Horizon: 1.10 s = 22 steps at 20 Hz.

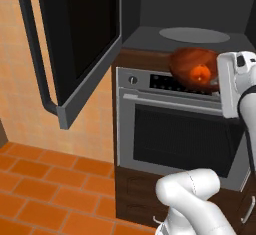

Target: Pick the squash from the sink and place it in the bowl. Then pick the bowl and place it in the microwave. Then close the microwave door and press the start button.

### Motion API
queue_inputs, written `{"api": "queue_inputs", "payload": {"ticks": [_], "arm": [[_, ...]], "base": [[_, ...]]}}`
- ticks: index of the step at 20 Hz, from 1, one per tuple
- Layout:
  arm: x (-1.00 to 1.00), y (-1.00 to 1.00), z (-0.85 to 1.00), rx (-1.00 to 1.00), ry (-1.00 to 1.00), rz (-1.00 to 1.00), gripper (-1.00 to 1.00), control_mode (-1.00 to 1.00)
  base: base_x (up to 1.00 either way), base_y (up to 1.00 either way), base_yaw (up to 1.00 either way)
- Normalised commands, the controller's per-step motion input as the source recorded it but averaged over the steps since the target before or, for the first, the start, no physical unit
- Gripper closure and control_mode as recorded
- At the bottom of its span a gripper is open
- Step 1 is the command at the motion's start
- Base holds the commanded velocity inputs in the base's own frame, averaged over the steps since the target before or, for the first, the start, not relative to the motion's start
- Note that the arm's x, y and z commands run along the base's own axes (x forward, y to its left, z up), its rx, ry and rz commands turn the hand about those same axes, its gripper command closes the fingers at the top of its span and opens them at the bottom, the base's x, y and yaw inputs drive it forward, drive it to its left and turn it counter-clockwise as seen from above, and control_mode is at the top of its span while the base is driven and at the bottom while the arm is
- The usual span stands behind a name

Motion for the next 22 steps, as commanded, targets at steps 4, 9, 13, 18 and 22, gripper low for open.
{"api": "queue_inputs", "payload": {"ticks": [4, 9, 13, 18, 22], "arm": [[0.06, 0.04, 0.72, 0.00, -0.09, -0.14, 1.00, -1.00], [0.57, 0.01, 0.38, -0.04, -0.19, -0.13, 1.00, -1.00], [0.91, -0.15, 0.25, 0.00, -0.07, -0.03, 1.00, -1.00], [0.96, -0.28, 0.40, 0.00, -0.03, -0.01, 1.00, -1.00], [1.00, -0.25, 0.21, 0.00, 0.00, 0.00, 1.00, -1.00]], "base": [[0.00, 0.00, 0.00], [0.00, 0.00, 0.00], [0.00, 0.00, 0.00], [0.00, 0.00, 0.00], [0.00, 0.00, 0.00]]}}
